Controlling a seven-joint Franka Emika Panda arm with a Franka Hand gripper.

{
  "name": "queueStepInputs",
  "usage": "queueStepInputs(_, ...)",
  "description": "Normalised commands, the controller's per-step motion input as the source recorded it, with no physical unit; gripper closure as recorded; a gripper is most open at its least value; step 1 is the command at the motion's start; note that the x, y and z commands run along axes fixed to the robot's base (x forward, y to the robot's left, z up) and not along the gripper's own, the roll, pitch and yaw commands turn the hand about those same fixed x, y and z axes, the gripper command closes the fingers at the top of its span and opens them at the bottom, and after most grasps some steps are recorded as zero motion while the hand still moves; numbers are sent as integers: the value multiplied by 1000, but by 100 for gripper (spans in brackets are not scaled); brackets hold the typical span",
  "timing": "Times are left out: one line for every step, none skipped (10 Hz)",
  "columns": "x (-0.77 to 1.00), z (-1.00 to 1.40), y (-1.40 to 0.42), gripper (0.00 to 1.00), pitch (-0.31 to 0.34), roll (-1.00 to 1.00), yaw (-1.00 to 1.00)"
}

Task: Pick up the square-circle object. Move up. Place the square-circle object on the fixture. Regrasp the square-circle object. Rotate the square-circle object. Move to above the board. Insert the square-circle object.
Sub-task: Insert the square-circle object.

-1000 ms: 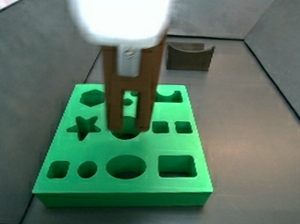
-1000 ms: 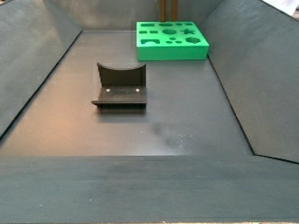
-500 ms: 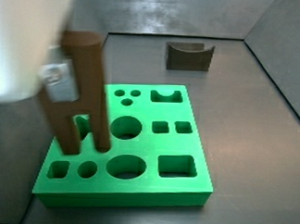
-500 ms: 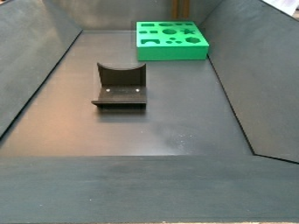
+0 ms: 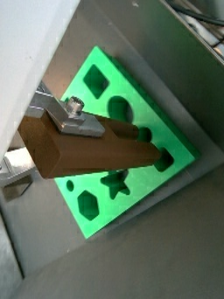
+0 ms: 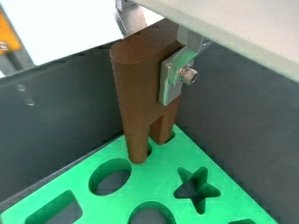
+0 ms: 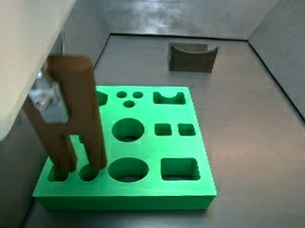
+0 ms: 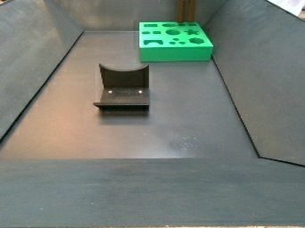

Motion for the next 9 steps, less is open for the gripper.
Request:
queueStepInputs(-320, -226, 0, 100, -183, -323, -443)
queueStepInputs(-289, -269, 0, 100, -180, -319, -300)
queueStepInputs(-249, -89, -51, 100, -179, -160, 0)
queueStepInputs(-294, -17, -83, 100, -174, -11, 80)
queueStepInputs(-249, -23, 0, 100, -149, 0, 163)
queueStepInputs(-243, -20, 71, 100, -109, 0, 154)
queueStepInputs(-26, -23, 97, 100, -27, 0, 63)
queueStepInputs(83, -49, 46, 100, 0, 0, -34)
queueStepInputs(260, -100, 66, 100, 20, 0, -157)
